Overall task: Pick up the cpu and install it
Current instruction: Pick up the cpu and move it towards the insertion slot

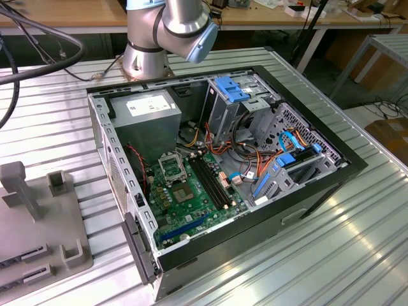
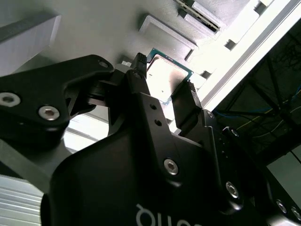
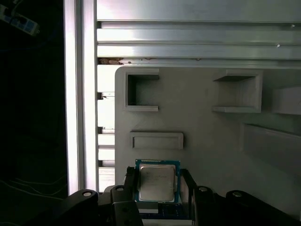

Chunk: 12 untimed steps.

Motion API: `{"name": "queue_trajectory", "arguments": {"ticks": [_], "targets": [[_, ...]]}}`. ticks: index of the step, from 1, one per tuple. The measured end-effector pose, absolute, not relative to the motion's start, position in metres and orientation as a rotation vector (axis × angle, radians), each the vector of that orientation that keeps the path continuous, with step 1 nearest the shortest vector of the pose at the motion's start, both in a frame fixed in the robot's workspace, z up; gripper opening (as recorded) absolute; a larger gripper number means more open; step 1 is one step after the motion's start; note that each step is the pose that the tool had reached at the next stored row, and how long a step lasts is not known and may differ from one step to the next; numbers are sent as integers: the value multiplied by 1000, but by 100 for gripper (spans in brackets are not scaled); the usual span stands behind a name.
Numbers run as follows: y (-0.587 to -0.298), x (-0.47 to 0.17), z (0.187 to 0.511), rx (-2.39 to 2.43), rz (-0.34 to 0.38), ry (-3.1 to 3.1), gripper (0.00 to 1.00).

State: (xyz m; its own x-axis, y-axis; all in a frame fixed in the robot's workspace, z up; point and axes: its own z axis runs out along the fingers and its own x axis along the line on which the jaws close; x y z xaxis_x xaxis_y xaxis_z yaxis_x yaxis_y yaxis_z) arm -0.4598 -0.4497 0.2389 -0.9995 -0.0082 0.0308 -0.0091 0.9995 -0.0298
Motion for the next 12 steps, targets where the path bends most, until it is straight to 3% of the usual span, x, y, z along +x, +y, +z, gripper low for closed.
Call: {"name": "queue_trajectory", "arguments": {"ticks": [12], "targets": [[-450,-460,244,14,47,-3111,47]]}}
